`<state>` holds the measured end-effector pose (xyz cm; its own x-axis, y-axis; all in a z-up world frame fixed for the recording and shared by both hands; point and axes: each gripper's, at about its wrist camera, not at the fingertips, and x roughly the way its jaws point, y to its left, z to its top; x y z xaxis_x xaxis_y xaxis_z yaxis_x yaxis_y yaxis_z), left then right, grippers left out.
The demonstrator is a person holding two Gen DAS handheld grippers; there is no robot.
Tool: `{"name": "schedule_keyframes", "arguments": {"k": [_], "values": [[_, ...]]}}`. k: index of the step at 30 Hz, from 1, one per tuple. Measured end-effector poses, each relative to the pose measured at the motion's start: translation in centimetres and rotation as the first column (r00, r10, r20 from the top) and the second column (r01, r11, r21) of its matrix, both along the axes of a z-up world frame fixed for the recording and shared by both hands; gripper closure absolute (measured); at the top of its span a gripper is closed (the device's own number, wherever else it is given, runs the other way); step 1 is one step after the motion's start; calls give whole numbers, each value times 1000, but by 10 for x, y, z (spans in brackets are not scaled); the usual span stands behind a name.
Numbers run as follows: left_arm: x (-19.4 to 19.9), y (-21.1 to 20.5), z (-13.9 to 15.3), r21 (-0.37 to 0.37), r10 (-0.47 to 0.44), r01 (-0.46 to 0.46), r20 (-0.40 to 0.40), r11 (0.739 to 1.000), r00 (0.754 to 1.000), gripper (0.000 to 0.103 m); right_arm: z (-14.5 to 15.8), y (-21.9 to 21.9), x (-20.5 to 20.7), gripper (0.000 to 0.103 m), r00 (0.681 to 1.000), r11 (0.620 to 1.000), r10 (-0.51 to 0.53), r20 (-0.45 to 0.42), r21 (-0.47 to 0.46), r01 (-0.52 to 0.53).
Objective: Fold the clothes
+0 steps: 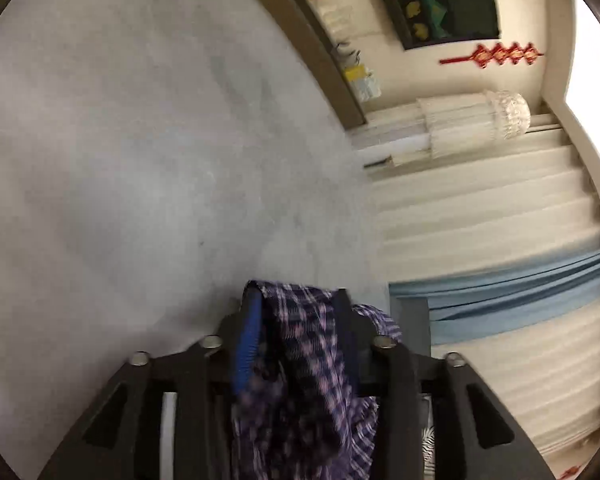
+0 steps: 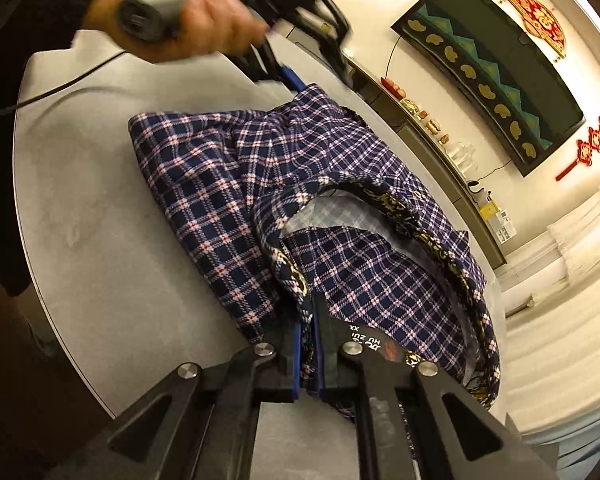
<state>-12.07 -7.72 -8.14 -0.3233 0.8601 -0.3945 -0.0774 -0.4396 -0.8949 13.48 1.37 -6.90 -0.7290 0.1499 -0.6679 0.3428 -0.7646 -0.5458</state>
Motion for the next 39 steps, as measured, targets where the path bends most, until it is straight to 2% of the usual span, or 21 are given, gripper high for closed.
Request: {"name": "schedule_keyframes", "arguments": {"k": [3,4,7,9,10,11,12,13,18,19,21,23,26,28,29,30,32,33,35,38,39], "values": [[13,-3,16,54,-50,52,-51,997,997,51,0,3,-1,96,1000,1000,-5,3,-24,5],[22,-1,18,45,-80,82,-59,996,995,50,0,3,-1,96,1000,1000,-6,5,-30,6],[43,27,12,-96,-182,175,-62,980,981,50,0,5,-2,96,1000,999,-10,11,-47,10],[61,33,12,-137,-214,203,-72,970,974,51,0,6,-3,96,1000,998,-12,15,-58,13],[67,37,17,-145,-227,214,-85,966,970,54,0,7,-3,96,1000,998,-13,17,-63,14],[73,41,22,-154,-241,225,-98,962,966,64,0,8,-3,96,1000,998,-13,19,-64,14],[77,39,26,-151,-231,217,-87,964,969,86,0,7,-3,96,1000,998,-12,20,-63,13],[79,32,28,-136,-196,188,-49,973,979,91,0,7,-3,96,1000,998,-11,22,-62,12],[86,6,24,-273,-75,86,53,958,996,91,11,11,4,91,999,996,-2,52,-94,7],[89,3,30,-270,-67,74,36,960,997,91,17,13,7,86,998,993,1,64,-117,7],[98,0,53,-279,-50,36,-44,960,998,89,52,32,19,86,997,954,11,81,-299,13],[106,7,82,-286,-74,31,-141,958,987,81,73,52,12,86,999,937,-28,39,-348,40],[116,47,109,-294,-188,115,-235,949,954,73,104,82,1,86,996,904,-91,-20,-421,74],[124,83,111,-336,-289,195,-261,922,921,72,122,102,-7,86,989,881,-136,-50,-463,98],[125,95,106,-368,-321,217,-250,904,914,72,110,111,-19,86,986,886,-169,-9,-439,148],[127,105,93,-414,-336,227,-214,881,917,72,82,121,-29,86,974,887,-207,89,-403,225],[128,112,65,-495,-315,211,-136,843,939,75,29,140,-46,87,922,879,-281,265,-315,358],[132,107,54,-512,-294,194,-122,837,948,89,20,142,-40,87,924,882,-271,270,-316,351],[137,101,51,-505,-277,186,-111,843,954,92,12,143,-34,87,919,876,-260,295,-328,353],[145,95,57,-494,-262,174,-116,852,958,89,14,146,-36,87,916,861,-288,279,-343,375],[151,98,67,-511,-269,160,-147,845,952,80,21,148,-34,87,919,851,-311,241,-360,382]]}}
